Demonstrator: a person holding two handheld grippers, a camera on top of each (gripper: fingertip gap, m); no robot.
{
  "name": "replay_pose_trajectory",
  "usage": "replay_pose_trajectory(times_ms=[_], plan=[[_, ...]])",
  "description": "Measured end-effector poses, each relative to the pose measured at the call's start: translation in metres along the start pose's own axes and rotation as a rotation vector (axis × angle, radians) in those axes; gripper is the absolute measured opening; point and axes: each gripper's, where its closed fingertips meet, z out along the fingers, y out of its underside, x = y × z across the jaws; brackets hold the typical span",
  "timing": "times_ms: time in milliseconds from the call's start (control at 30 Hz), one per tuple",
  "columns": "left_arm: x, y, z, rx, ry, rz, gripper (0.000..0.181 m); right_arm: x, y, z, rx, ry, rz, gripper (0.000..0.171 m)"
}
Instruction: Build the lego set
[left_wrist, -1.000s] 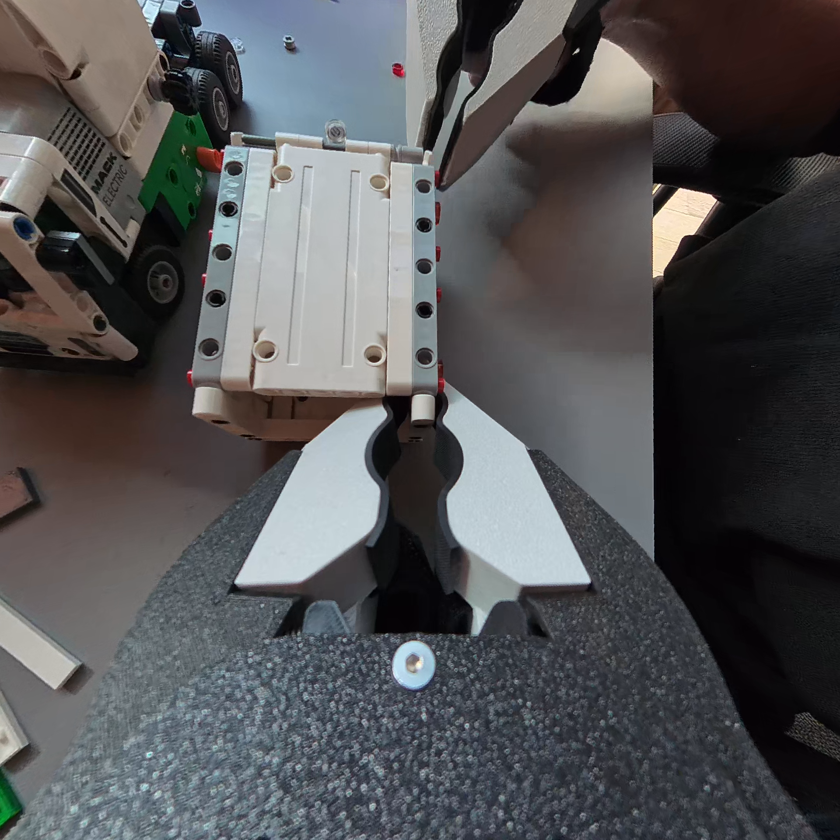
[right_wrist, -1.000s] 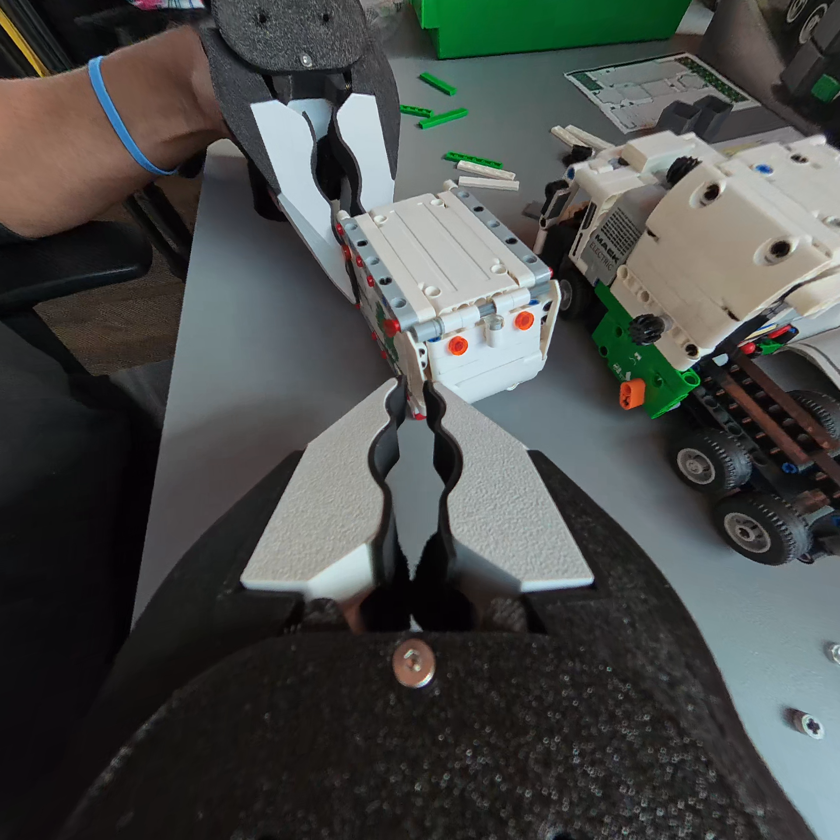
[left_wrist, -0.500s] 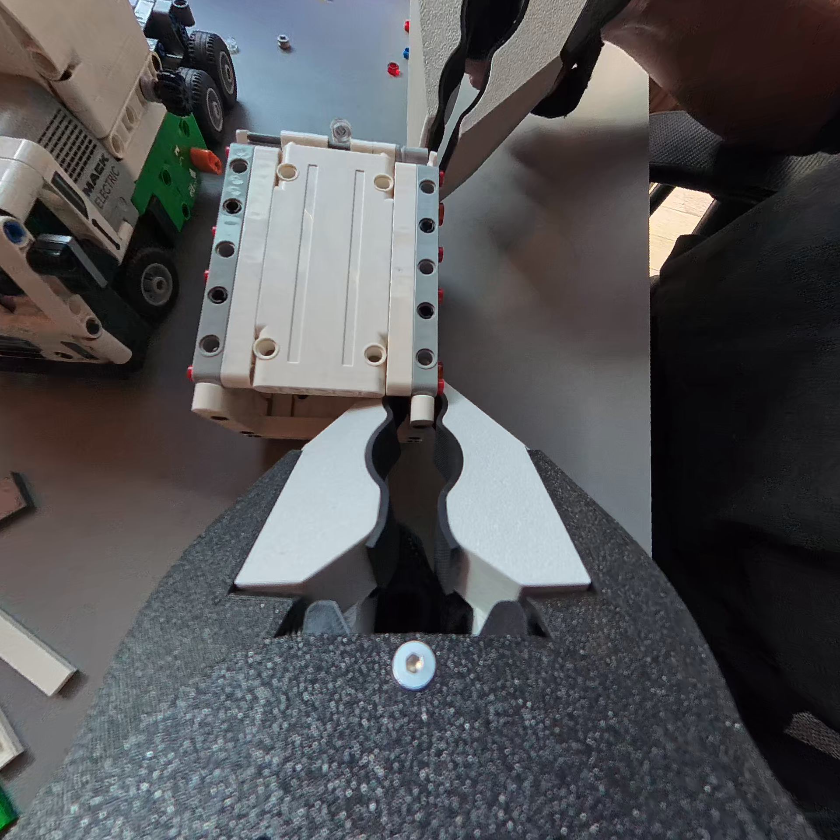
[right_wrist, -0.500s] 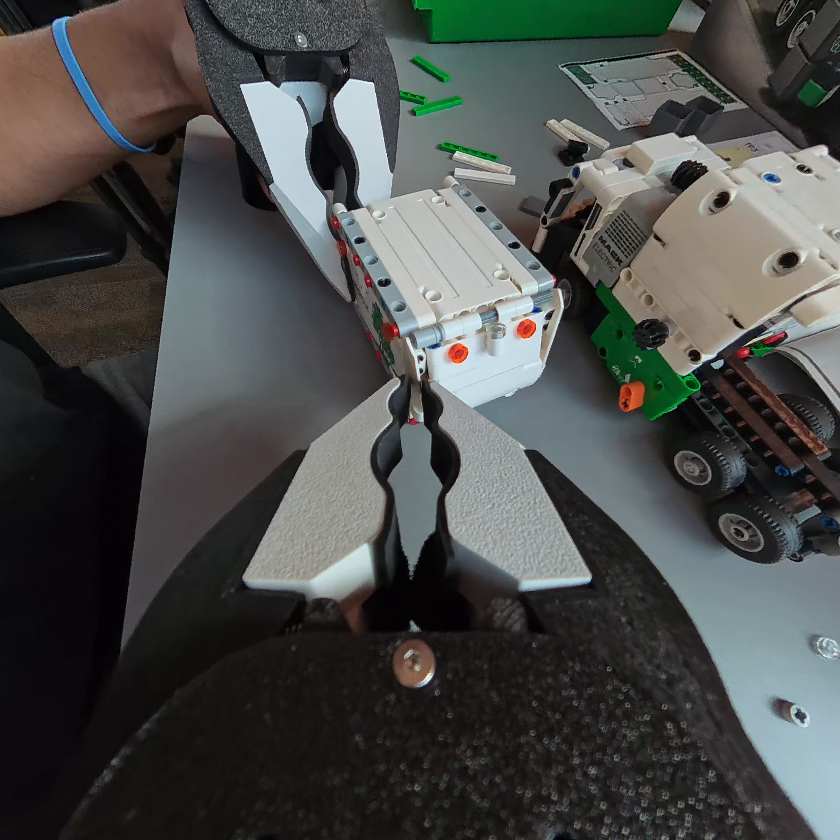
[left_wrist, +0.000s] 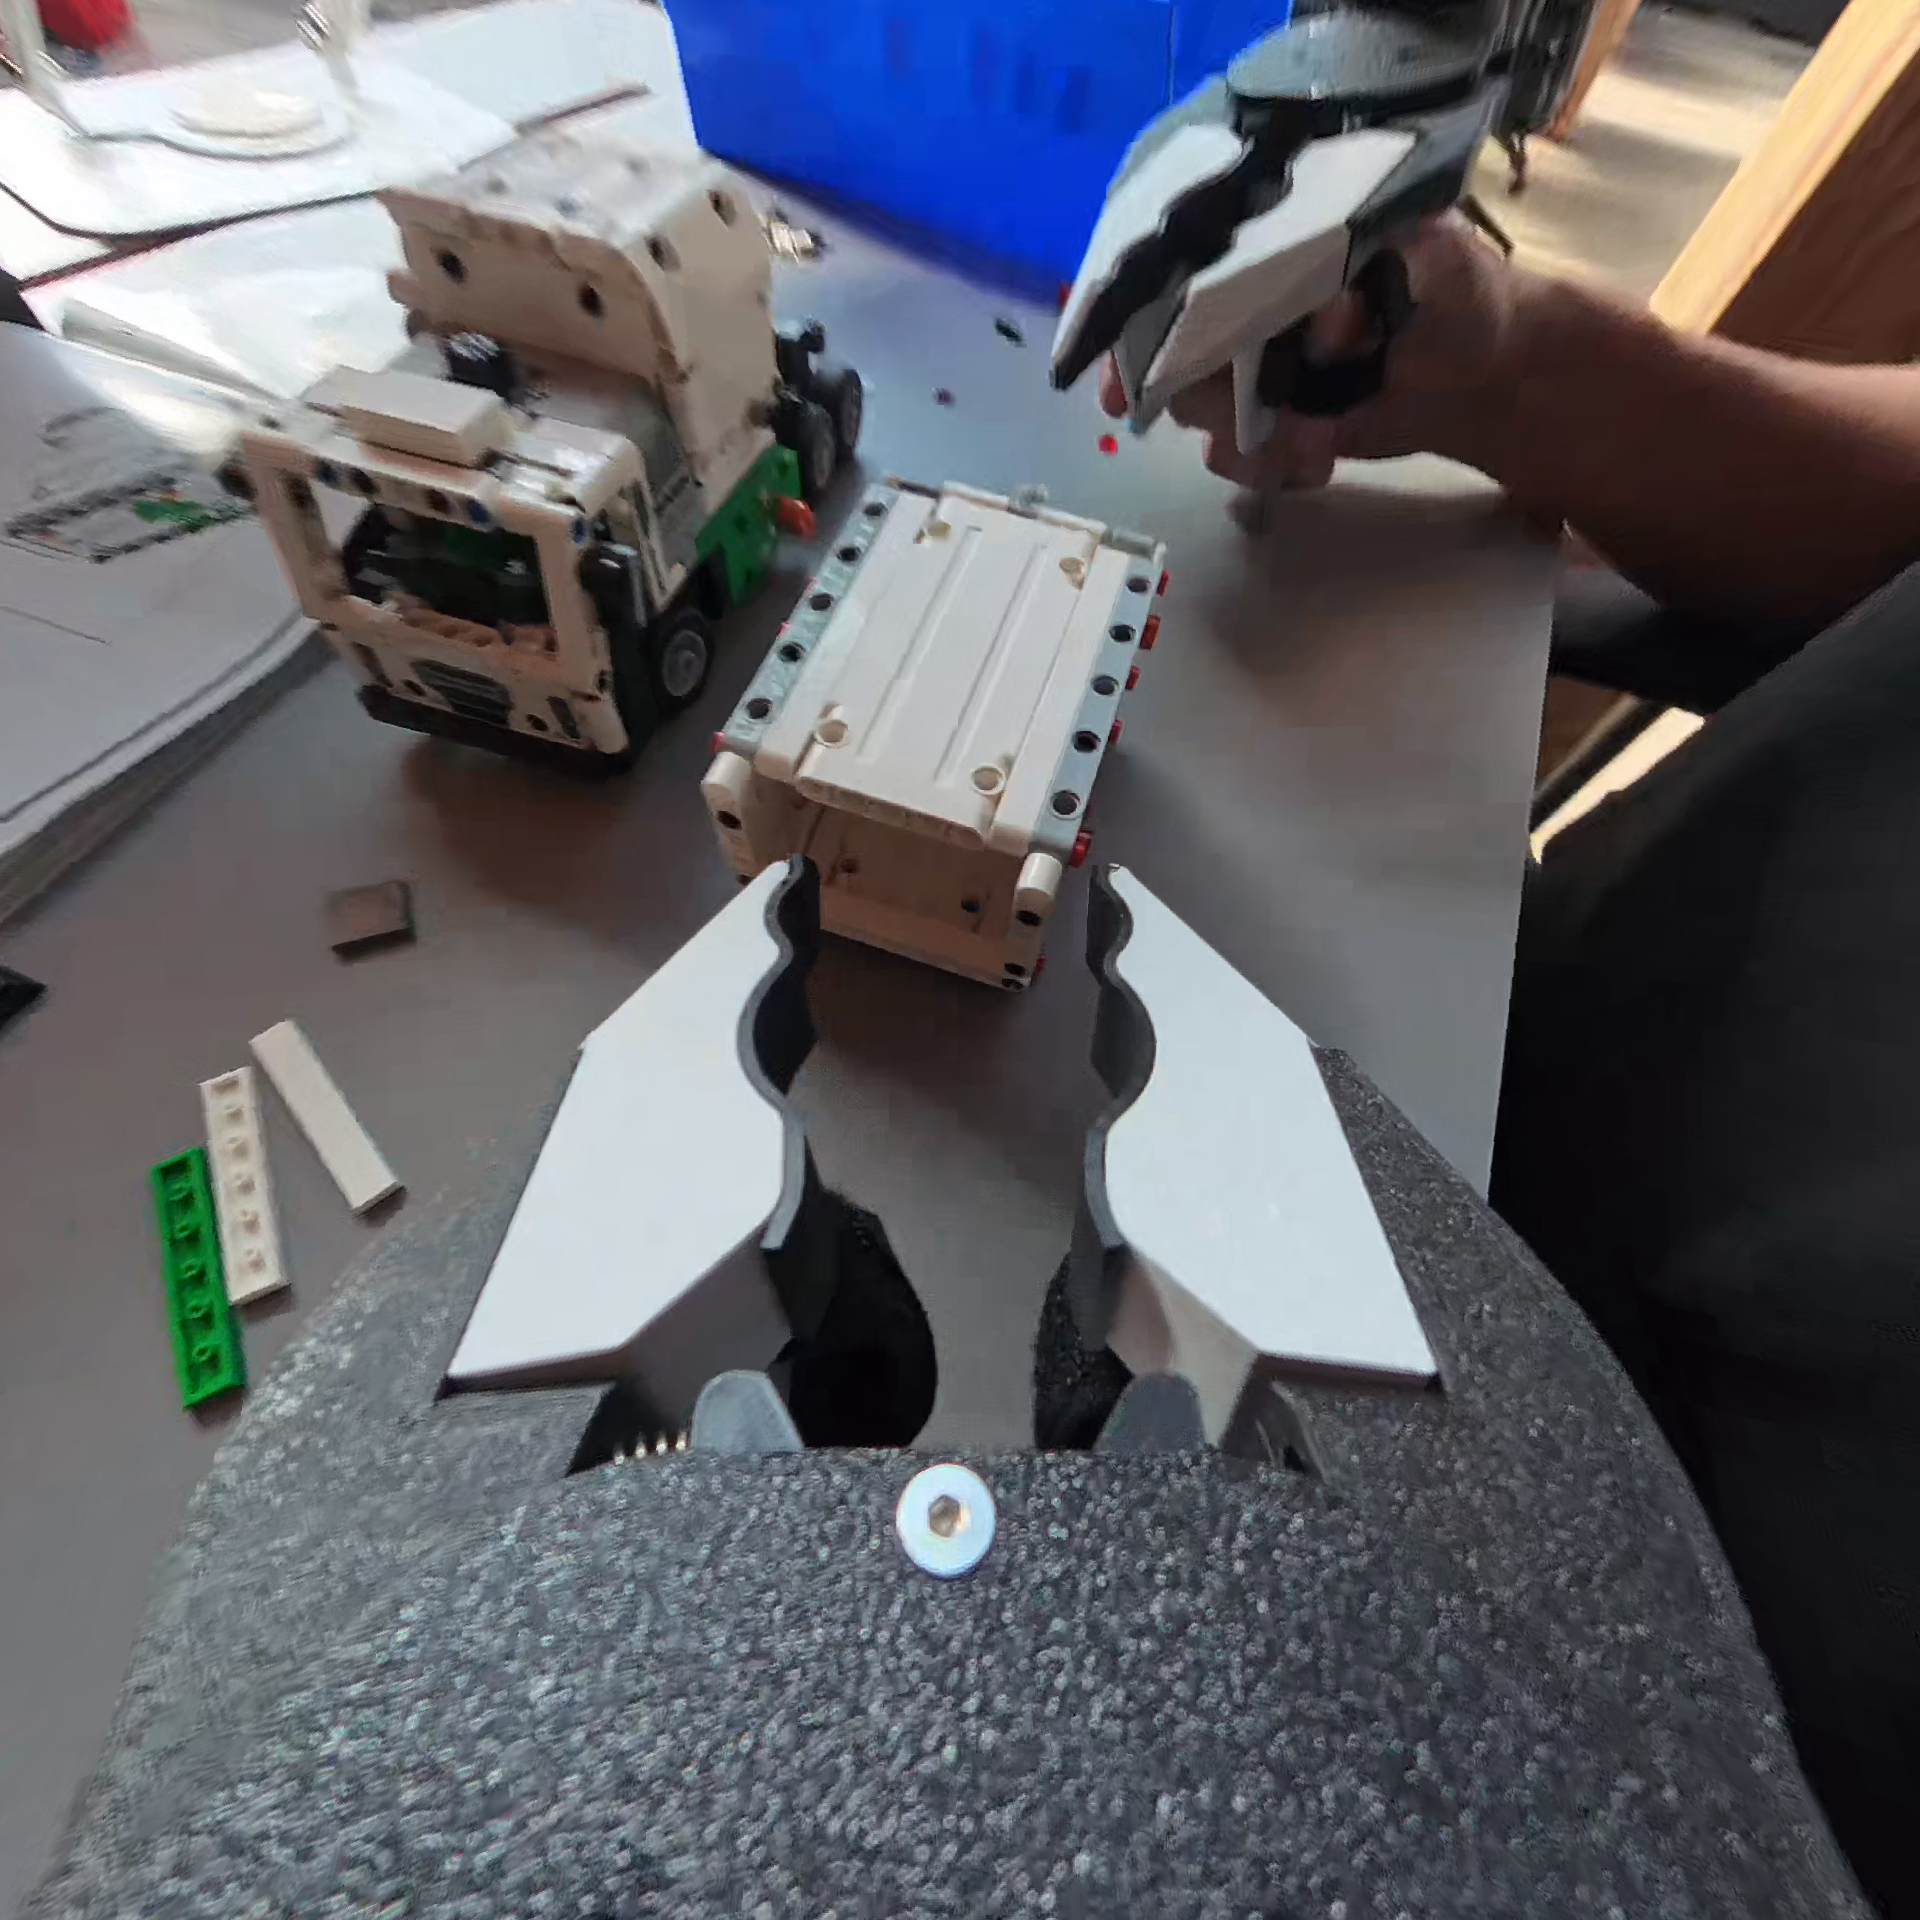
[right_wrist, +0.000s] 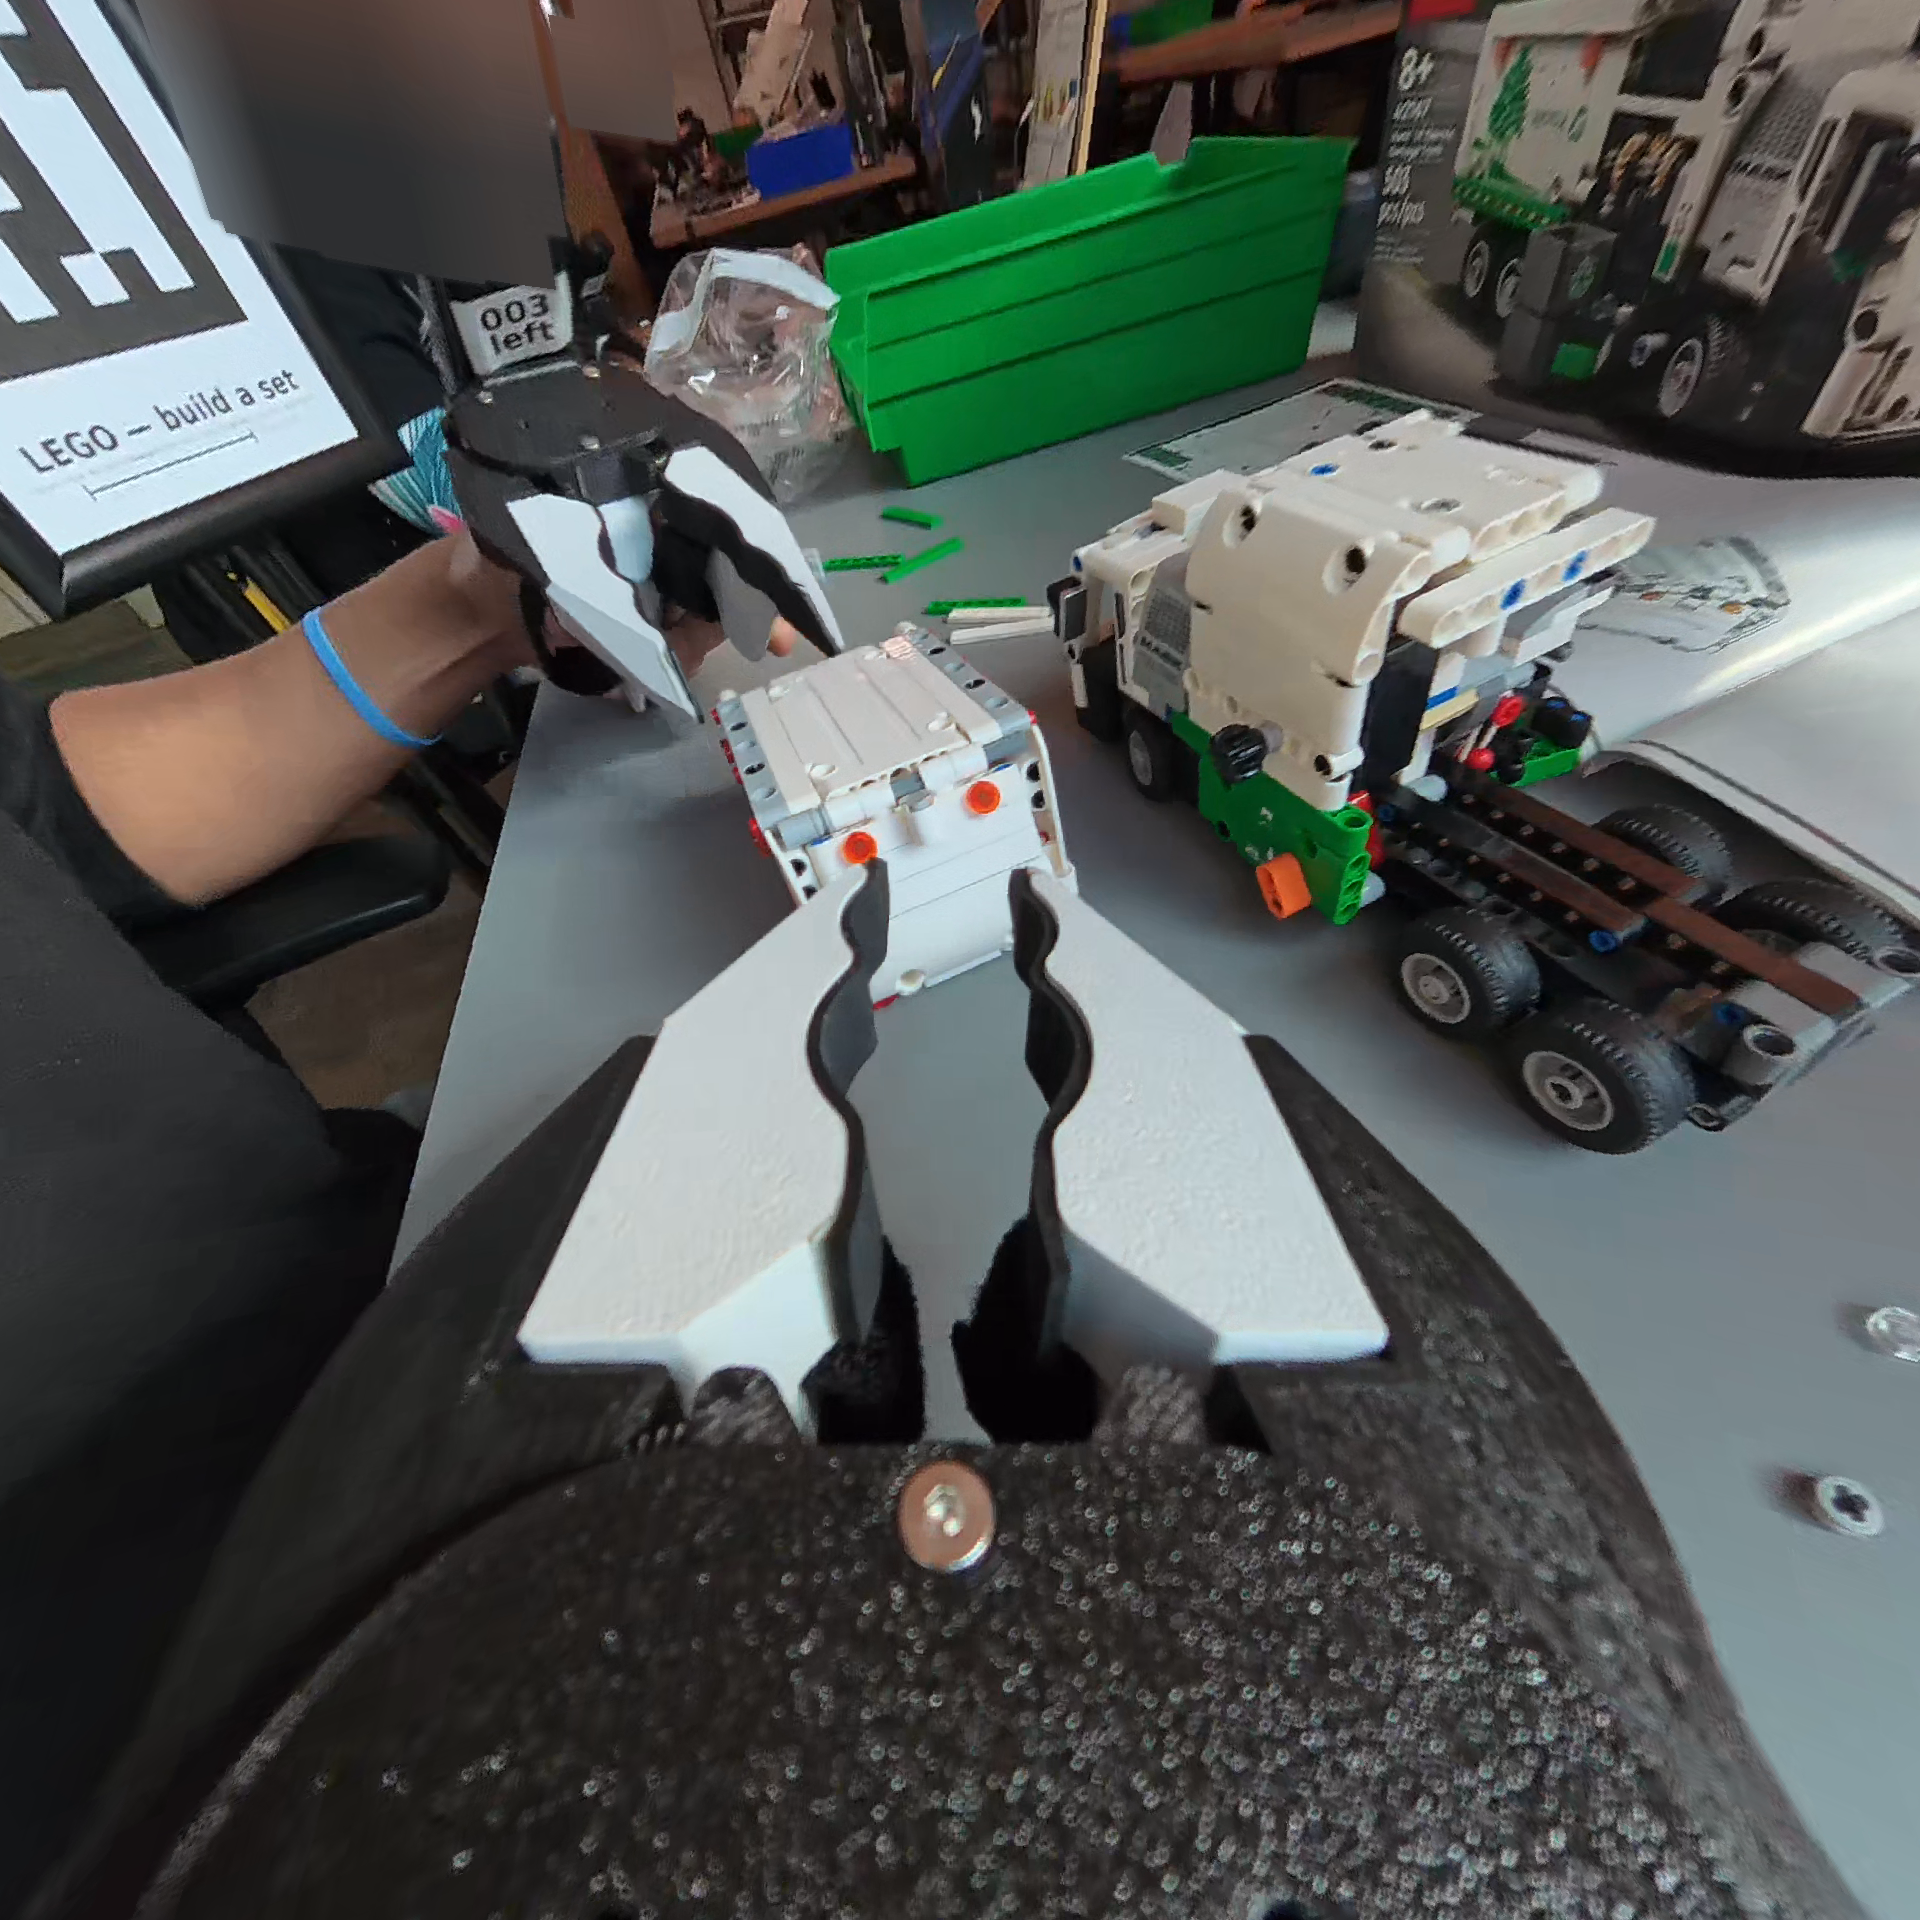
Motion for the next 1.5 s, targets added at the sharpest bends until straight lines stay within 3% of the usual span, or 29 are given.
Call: replay_pose_trajectory(times_ms=[67, 133, 333, 433, 500, 700, 867, 1100, 1500], plan=[[-0.006, -0.013, -0.012, 0.112, -0.054, -0.001, 0.061, 0.008, -0.008, -0.005, 0.037, 0.047, -0.021, 0.024], [-0.015, -0.025, -0.022, 0.213, -0.128, -0.019, 0.083, 0.021, -0.014, -0.011, 0.067, 0.131, -0.044, 0.025], [-0.043, -0.049, -0.041, 0.425, -0.248, -0.13, 0.063, 0.053, -0.008, -0.02, 0.021, 0.325, -0.081, 0.024], [-0.052, -0.054, -0.042, 0.463, -0.247, -0.174, 0.046, 0.065, -0.005, -0.024, 0.008, 0.379, -0.056, 0.024], [-0.066, -0.057, -0.044, 0.479, -0.305, -0.182, 0.045, 0.079, -0.009, -0.032, 0.0, 0.439, -0.025, 0.024], [-0.118, -0.057, -0.017, 0.271, -0.433, -0.185, 0.039, 0.157, -0.022, -0.063, -0.186, 0.654, -0.068, 0.019], [-0.157, -0.056, 0.013, 0.107, -0.461, -0.157, 0.035, 0.207, -0.015, -0.062, -0.239, 0.625, 0.057, 0.022], [-0.171, -0.054, 0.03, 0.071, -0.384, -0.23, 0.036, 0.204, 0.007, -0.064, -0.199, 0.629, 0.111, 0.021], [-0.167, -0.055, 0.024, 0.069, -0.426, -0.154, 0.032, 0.2, 0.012, -0.065, -0.213, 0.642, 0.078, 0.019]])
